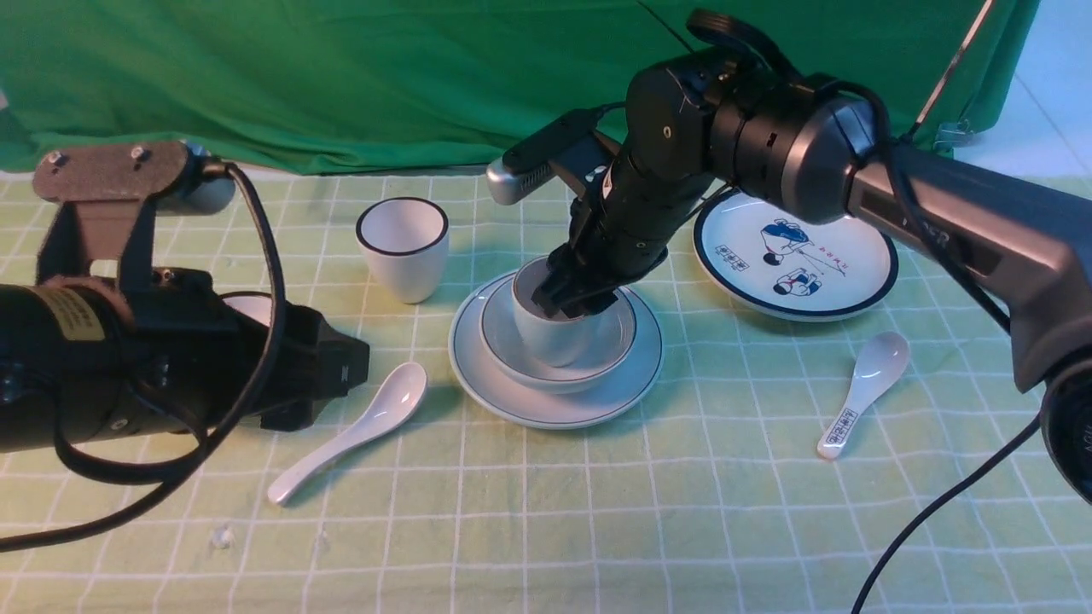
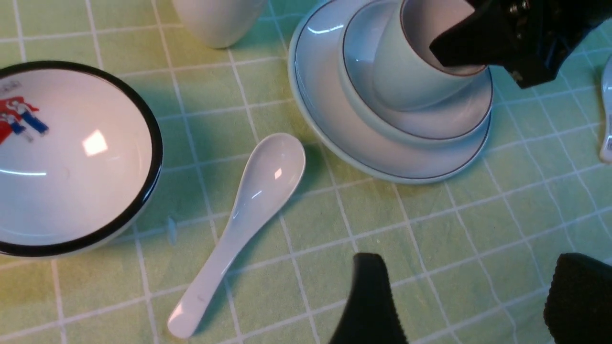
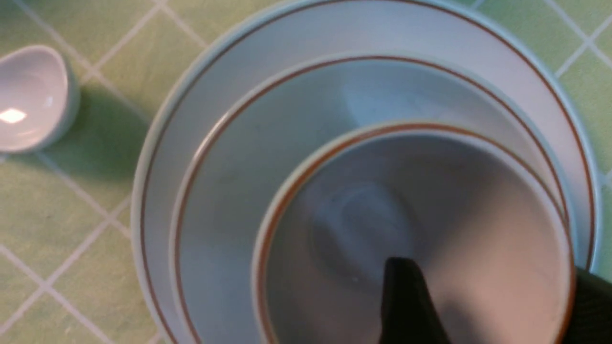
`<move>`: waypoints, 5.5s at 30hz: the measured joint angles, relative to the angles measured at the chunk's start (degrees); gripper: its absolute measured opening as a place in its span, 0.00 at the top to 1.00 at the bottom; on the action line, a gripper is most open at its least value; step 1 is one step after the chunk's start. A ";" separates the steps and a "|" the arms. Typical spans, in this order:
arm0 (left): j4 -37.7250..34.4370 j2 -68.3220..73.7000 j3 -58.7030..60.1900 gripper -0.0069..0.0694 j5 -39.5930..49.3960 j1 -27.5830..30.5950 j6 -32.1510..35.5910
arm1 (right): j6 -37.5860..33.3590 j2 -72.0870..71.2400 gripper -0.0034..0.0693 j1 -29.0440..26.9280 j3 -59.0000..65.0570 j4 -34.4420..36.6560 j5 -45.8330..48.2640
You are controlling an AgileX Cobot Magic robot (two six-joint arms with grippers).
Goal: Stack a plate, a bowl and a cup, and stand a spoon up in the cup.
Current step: Use the right arm to put the blue teacup into the blue rice bowl in the middle, then use the left arm to grab a blue soup spoon
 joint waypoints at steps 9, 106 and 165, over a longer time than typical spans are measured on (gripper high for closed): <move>-0.20 6.26 0.00 0.37 -1.47 0.00 -1.99 | -1.62 -10.19 0.51 0.00 -3.22 0.05 7.73; -7.93 46.98 -22.37 0.90 14.47 -0.71 13.17 | -1.62 -51.28 0.93 -0.38 59.88 -1.85 -30.63; 22.79 37.17 -8.20 0.72 -10.00 -2.94 -32.37 | -1.39 -51.28 0.84 -0.38 59.88 -1.90 -31.59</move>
